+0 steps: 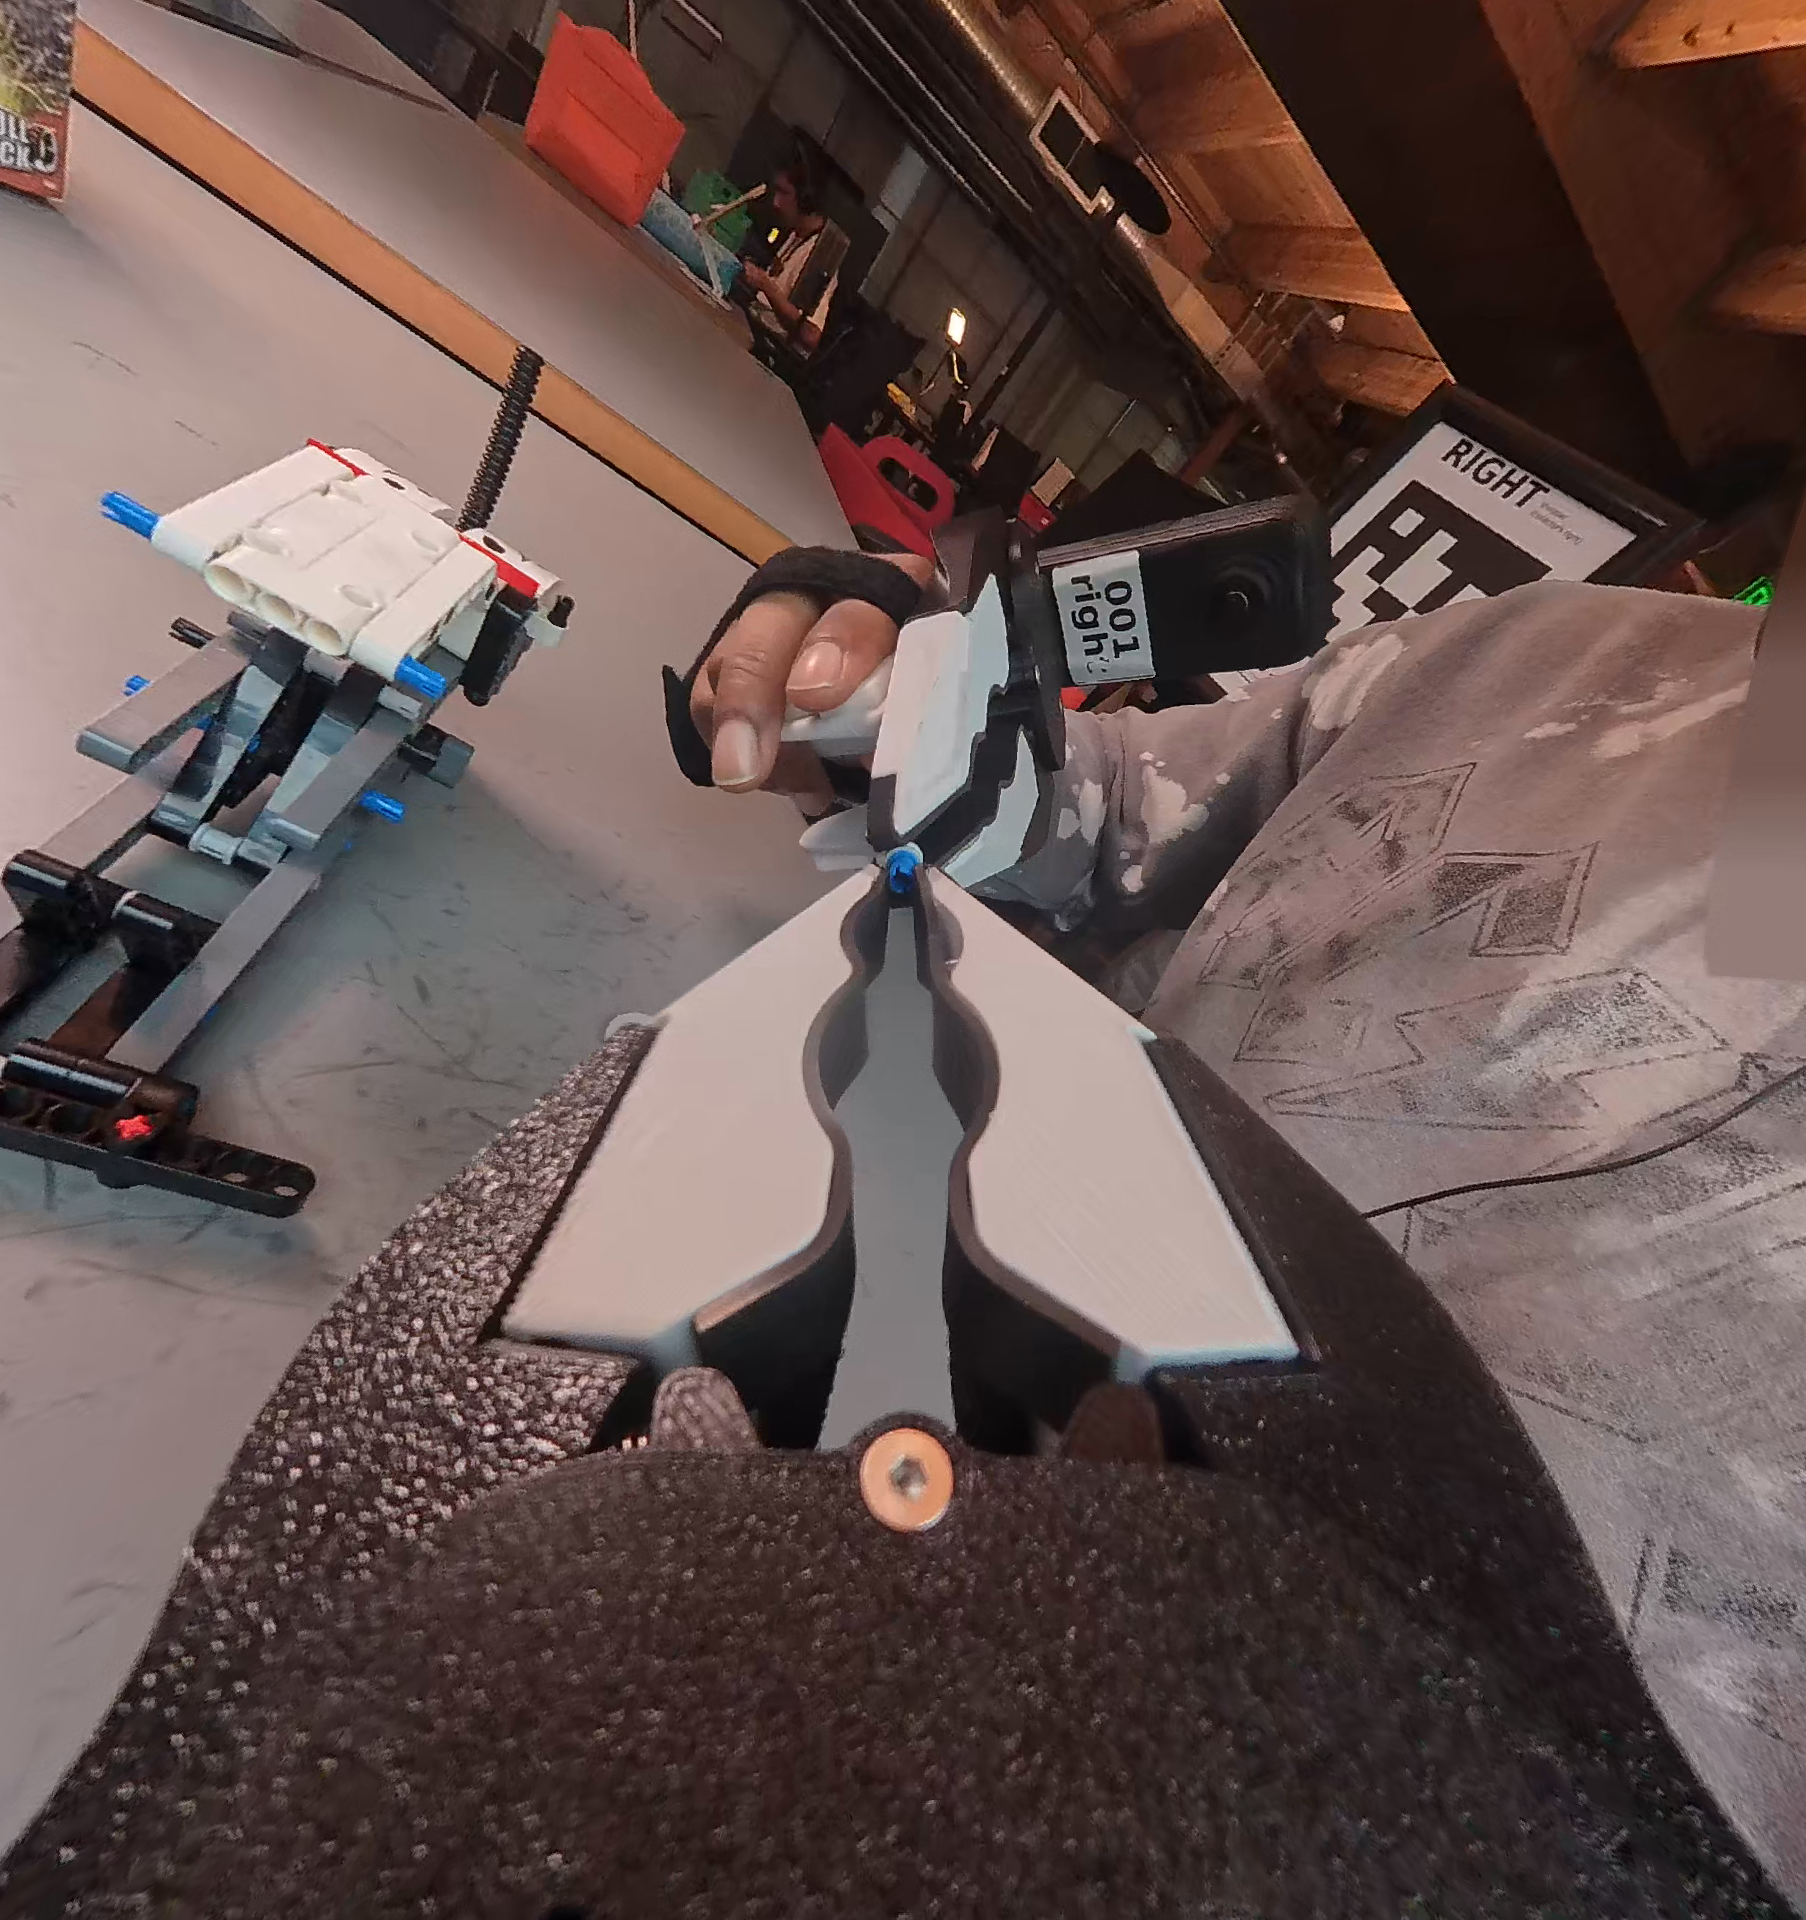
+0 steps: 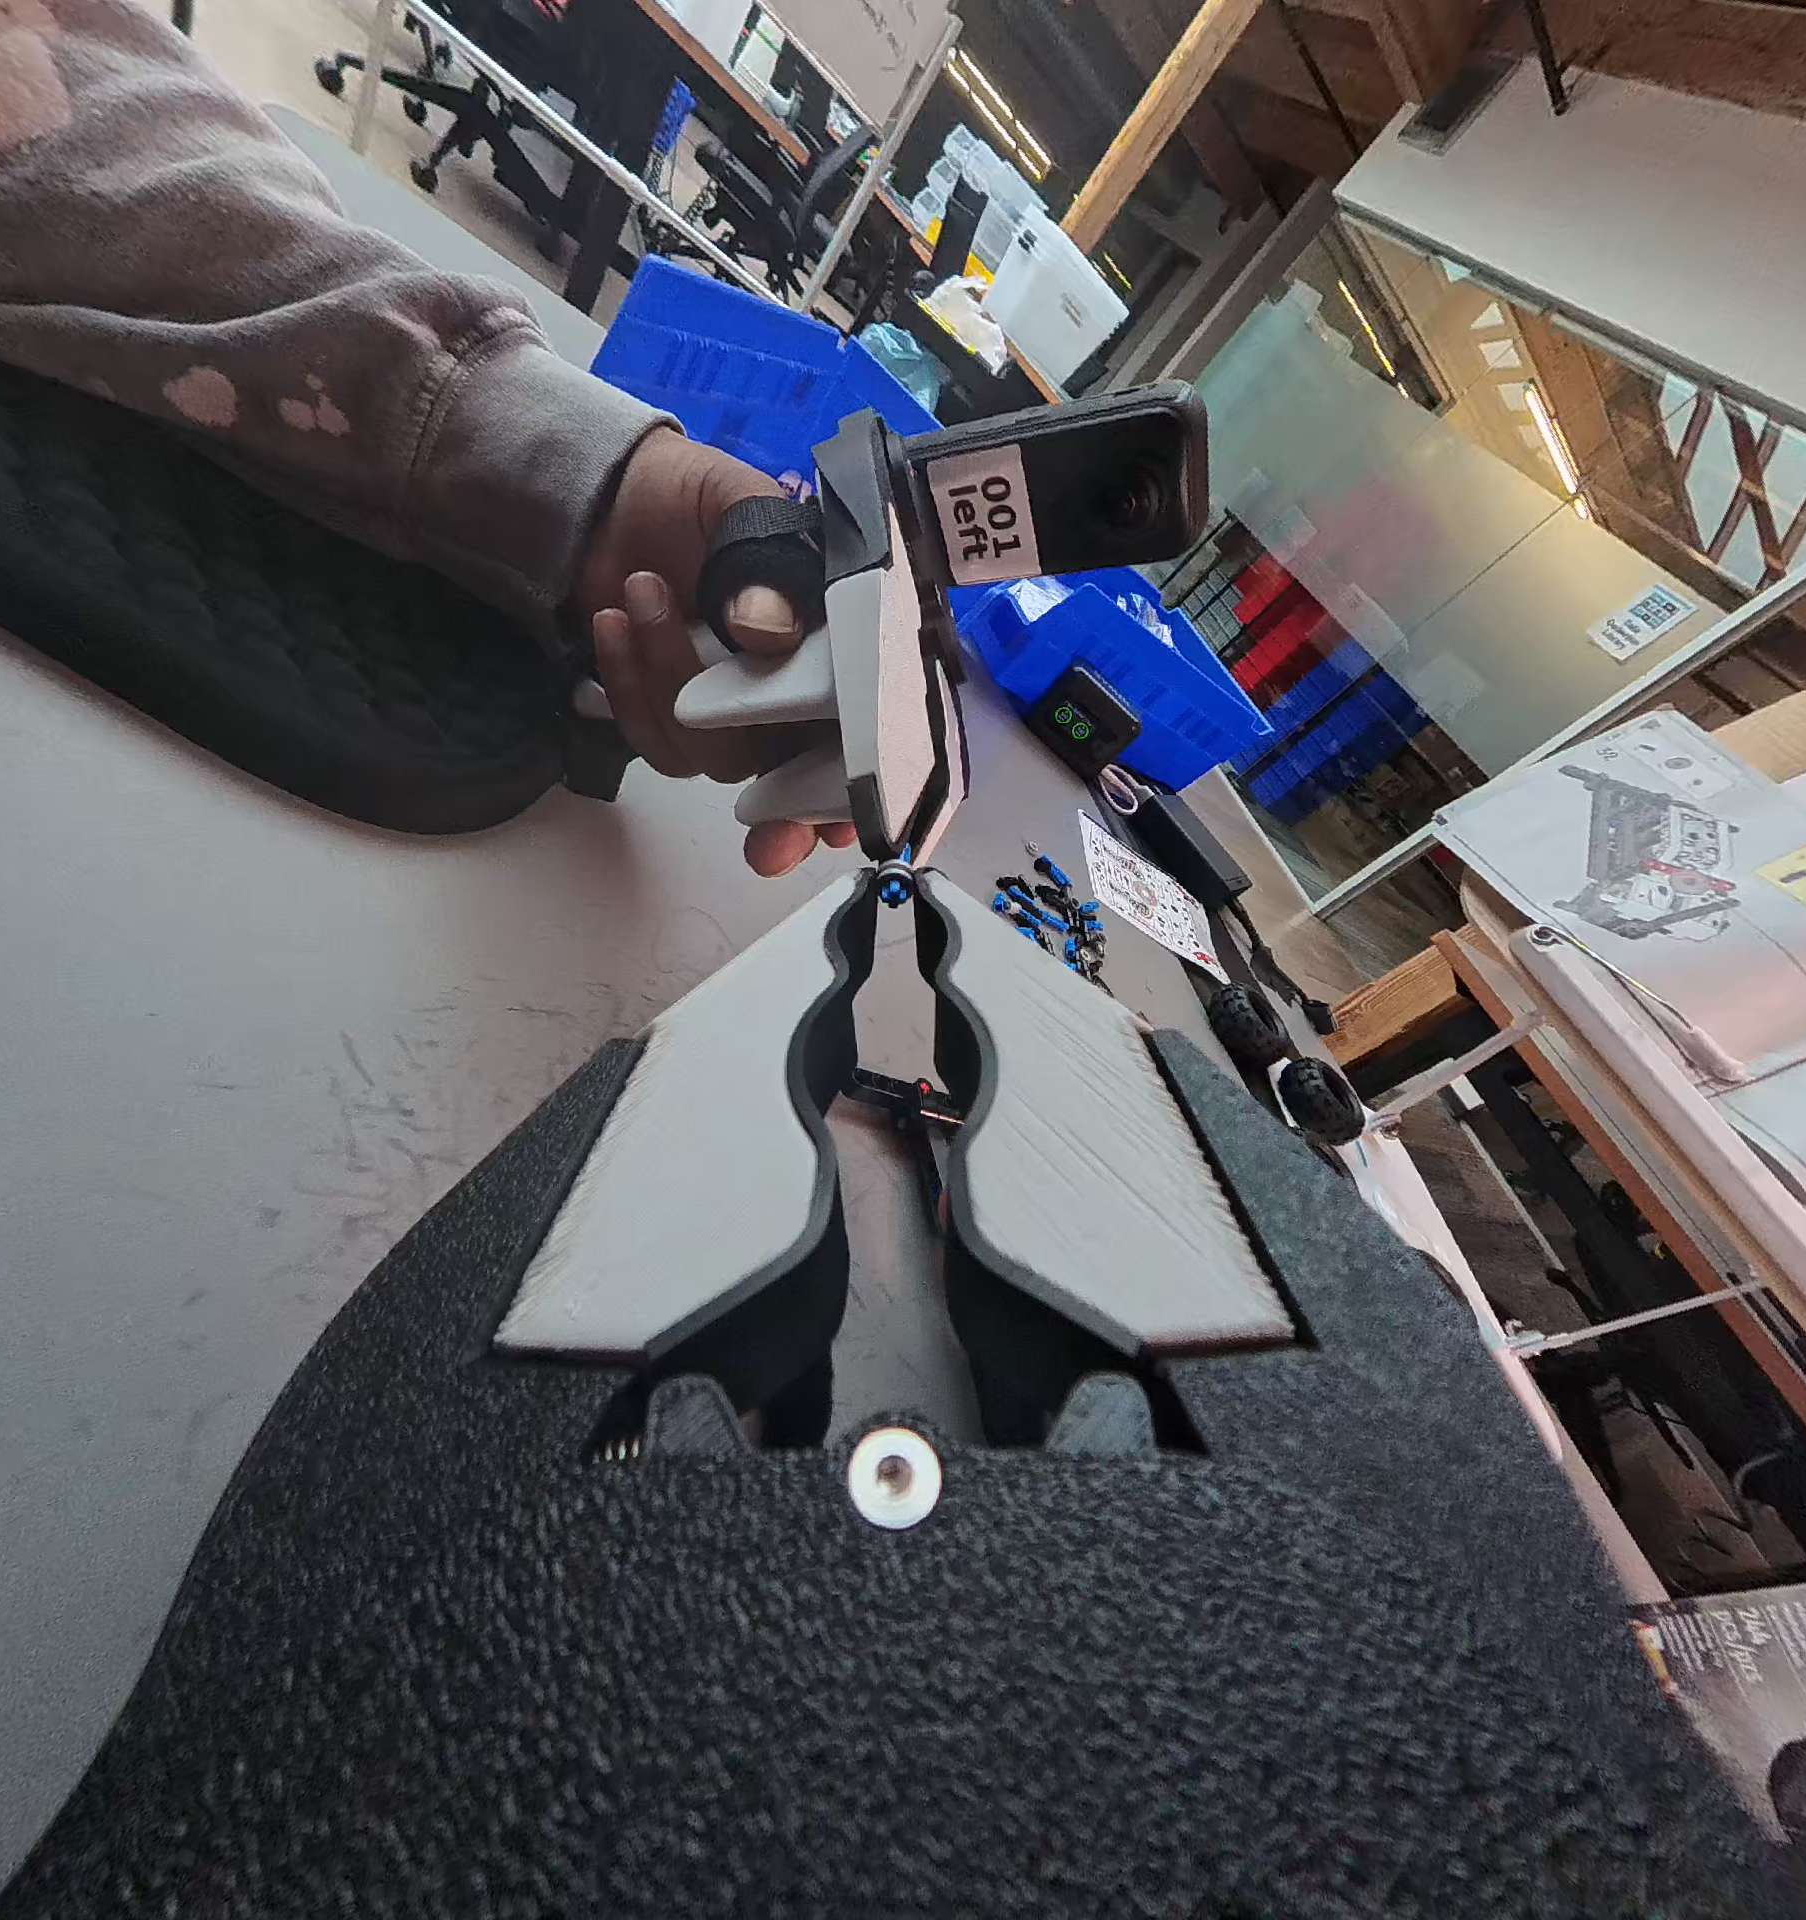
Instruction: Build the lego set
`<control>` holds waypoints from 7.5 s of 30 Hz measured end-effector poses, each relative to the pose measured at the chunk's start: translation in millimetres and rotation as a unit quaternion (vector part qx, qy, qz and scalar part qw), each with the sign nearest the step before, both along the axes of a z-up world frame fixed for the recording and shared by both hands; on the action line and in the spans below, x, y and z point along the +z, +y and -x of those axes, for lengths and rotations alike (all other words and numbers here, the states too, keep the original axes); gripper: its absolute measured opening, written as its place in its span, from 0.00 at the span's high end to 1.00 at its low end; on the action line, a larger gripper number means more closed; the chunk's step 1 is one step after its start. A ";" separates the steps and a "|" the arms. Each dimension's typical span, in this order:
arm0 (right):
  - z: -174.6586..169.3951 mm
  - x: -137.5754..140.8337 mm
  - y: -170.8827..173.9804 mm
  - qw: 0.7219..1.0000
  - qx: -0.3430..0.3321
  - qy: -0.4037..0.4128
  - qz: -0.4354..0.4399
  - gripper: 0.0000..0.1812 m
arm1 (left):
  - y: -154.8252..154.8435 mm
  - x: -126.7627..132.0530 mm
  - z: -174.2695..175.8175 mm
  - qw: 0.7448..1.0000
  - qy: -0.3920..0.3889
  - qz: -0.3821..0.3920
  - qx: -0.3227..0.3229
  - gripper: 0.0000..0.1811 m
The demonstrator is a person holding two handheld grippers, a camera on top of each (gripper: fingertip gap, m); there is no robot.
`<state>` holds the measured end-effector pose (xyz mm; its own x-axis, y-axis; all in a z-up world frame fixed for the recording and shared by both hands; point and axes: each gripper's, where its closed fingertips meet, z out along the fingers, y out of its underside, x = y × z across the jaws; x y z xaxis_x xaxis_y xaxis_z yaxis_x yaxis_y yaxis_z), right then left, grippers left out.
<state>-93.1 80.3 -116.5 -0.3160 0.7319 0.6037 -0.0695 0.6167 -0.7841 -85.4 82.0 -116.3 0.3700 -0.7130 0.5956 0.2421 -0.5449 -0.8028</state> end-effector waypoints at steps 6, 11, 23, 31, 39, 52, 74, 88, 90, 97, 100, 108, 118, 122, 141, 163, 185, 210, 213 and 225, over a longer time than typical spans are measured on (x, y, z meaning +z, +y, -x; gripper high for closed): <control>5.6 -5.5 10.3 1.000 -0.024 -0.005 0.006 0.96 | 11.5 -5.6 6.9 0.999 0.014 0.010 0.042 0.98; 9.3 -11.5 20.9 0.999 -0.043 -0.012 0.006 0.96 | 20.8 -10.7 12.8 0.996 0.030 0.019 0.081 0.98; 12.2 -19.4 32.9 0.998 -0.065 -0.017 0.000 0.95 | 29.9 -18.0 18.3 0.982 0.122 -0.024 0.139 0.98; 9.5 -10.1 30.9 0.998 -0.055 -0.002 0.019 0.99 | 25.7 -7.7 14.5 0.984 0.107 -0.058 0.129 0.98; 7.3 5.2 36.9 0.994 -0.053 0.016 0.089 0.99 | 27.5 0.6 18.6 0.976 0.121 -0.101 0.154 0.98; 7.8 -0.1 30.4 0.997 -0.044 0.005 0.064 1.00 | 25.6 -3.8 8.7 0.974 0.139 -0.108 0.140 0.98; -1.6 15.5 18.8 0.998 -0.012 0.026 0.057 1.00 | 13.1 10.6 -3.1 0.986 0.074 -0.116 0.091 0.98; -3.5 11.8 7.9 0.998 0.012 0.013 0.059 0.95 | 7.4 12.6 -8.6 0.988 0.066 -0.123 0.068 0.98; -4.2 12.4 7.1 0.998 0.012 0.017 0.054 0.97 | 6.1 12.8 -9.8 0.989 0.063 -0.122 0.063 0.98; -4.1 7.7 7.6 0.999 0.013 0.004 0.046 0.98 | 6.5 7.9 -8.9 0.991 0.062 -0.107 0.056 0.98; -3.9 4.0 9.5 0.999 0.013 -0.008 0.047 0.98 | 8.3 4.0 -8.7 0.990 0.074 -0.101 0.060 0.98; -3.1 0.4 11.3 0.998 0.011 -0.022 0.060 0.98 | 10.0 0.7 -7.5 0.989 0.089 -0.098 0.067 0.98; -2.7 -0.9 12.0 0.998 0.010 -0.025 0.064 0.98 | 10.6 -0.5 -6.6 0.989 0.093 -0.097 0.069 0.98; -2.6 -1.8 12.3 0.997 0.010 -0.027 0.065 0.98 | 10.9 -1.3 -6.4 0.988 0.096 -0.096 0.069 0.98; 0.8 -11.6 16.6 0.997 -0.001 -0.041 0.062 0.99 | 15.8 -12.0 -3.1 0.983 0.139 -0.087 0.087 0.98; 7.8 -38.4 25.3 0.992 -0.006 -0.084 0.093 1.00 | 25.3 -40.0 6.3 0.956 0.256 -0.086 0.117 0.98; 6.1 -34.0 26.8 0.985 0.007 -0.092 0.144 1.00 | 25.8 -41.6 5.2 0.957 0.252 -0.083 0.115 0.98; 2.4 -11.8 35.4 0.978 -0.001 -0.079 0.194 1.00 | 29.5 -28.0 10.9 0.951 0.245 -0.116 0.145 0.98; -1.2 -32.9 37.8 0.971 -0.009 -0.161 0.179 0.90 | 31.3 -34.2 11.7 0.946 0.267 -0.111 0.148 0.98; -35.2 -114.1 33.4 0.890 -0.038 -0.446 0.090 0.78 | 33.8 -64.9 14.2 0.912 0.373 -0.100 0.137 0.98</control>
